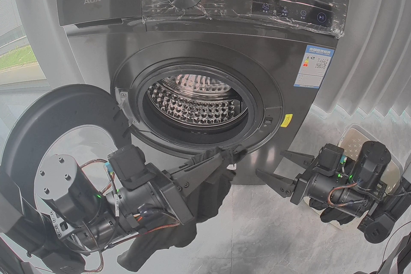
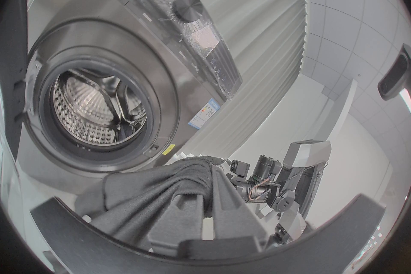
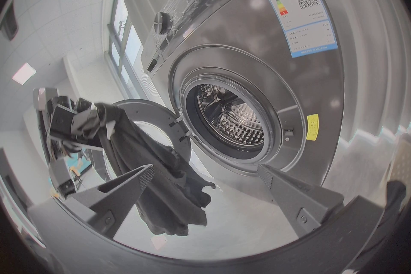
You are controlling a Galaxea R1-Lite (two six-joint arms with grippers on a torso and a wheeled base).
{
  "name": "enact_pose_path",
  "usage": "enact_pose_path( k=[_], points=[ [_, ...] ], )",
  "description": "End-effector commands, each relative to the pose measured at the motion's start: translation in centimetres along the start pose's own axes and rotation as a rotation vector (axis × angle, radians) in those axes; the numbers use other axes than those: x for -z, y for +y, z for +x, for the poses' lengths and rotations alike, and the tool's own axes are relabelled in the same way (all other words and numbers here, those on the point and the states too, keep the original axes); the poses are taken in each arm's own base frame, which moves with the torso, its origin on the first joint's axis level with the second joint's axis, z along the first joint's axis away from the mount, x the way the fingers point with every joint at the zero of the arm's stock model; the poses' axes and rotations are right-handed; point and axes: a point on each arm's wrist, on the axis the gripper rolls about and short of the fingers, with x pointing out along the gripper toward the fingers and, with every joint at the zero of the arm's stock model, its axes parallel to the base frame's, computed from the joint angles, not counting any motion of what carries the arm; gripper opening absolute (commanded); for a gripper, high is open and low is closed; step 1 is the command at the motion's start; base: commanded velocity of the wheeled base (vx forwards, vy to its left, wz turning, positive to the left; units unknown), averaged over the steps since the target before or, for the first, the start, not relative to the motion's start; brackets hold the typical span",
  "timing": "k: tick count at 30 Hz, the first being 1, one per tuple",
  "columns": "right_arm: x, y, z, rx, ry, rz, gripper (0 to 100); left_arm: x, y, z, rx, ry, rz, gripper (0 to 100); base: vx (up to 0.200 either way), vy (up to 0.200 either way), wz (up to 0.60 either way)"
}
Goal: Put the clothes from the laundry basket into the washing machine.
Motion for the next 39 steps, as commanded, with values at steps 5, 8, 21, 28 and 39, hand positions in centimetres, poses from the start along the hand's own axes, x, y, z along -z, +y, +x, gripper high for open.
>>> enact_pose_path(
  k=[5, 8, 21, 28, 39],
  points=[
    [-0.5, -3.2, -1.2, 0.048, 0.0, -0.119, 100, -0.4, 0.1, 0.4, -0.005, -0.023, 0.071, 0, 0.0, 0.0, 0.0],
    [-0.5, -3.0, -1.1, 0.04, -0.003, -0.126, 100, -0.5, 0.0, 0.4, -0.005, -0.027, 0.082, 0, 0.0, 0.0, 0.0],
    [0.3, -2.9, -0.5, 0.025, 0.027, -0.124, 100, -0.8, -0.2, 1.1, 0.008, -0.049, 0.148, 0, 0.0, 0.0, 0.0],
    [0.9, -1.4, -0.3, -0.031, 0.058, -0.12, 100, -0.9, -0.2, 1.0, 0.006, -0.055, 0.148, 0, 0.0, 0.0, 0.0],
    [2.8, 0.2, 0.6, -0.099, 0.128, -0.099, 100, -1.2, -0.3, 1.1, 0.011, -0.068, 0.152, 0, 0.0, 0.0, 0.0]
  ],
)
